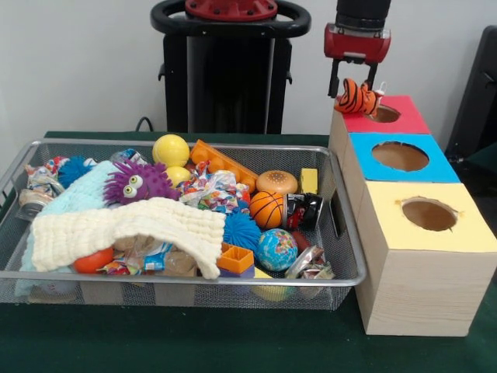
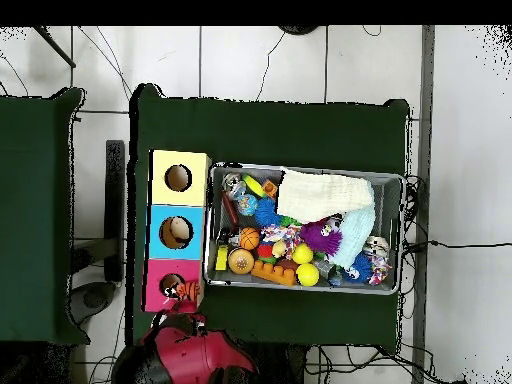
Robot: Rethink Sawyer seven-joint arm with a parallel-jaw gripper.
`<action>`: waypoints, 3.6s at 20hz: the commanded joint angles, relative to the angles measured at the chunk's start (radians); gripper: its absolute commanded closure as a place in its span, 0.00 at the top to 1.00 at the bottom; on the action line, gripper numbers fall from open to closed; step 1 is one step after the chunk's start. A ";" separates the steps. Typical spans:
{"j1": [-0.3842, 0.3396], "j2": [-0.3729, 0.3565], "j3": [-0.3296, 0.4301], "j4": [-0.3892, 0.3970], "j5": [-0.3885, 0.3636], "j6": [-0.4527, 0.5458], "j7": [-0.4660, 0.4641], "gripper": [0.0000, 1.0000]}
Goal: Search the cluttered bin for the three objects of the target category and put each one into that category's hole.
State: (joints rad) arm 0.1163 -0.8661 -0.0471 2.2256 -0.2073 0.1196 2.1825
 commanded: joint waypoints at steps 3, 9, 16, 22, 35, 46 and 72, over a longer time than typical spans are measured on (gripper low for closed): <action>-0.032 0.077 0.094 -0.166 -0.403 0.063 -0.310 1.00; -0.162 0.029 0.227 -0.141 -0.482 0.119 -0.278 1.00; -0.234 0.021 0.309 -0.126 -0.545 0.126 -0.228 1.00; -0.249 0.011 0.361 -0.125 -0.574 0.171 -0.226 1.00; -0.243 0.010 0.422 -0.148 -0.677 0.249 -0.237 1.00; -0.225 0.069 0.462 -0.192 -0.719 0.268 -0.218 1.00; -0.237 0.165 0.578 -0.246 -0.772 0.337 -0.209 1.00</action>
State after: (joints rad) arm -0.1166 -0.9332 0.4448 2.1279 -0.8251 0.4890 2.1765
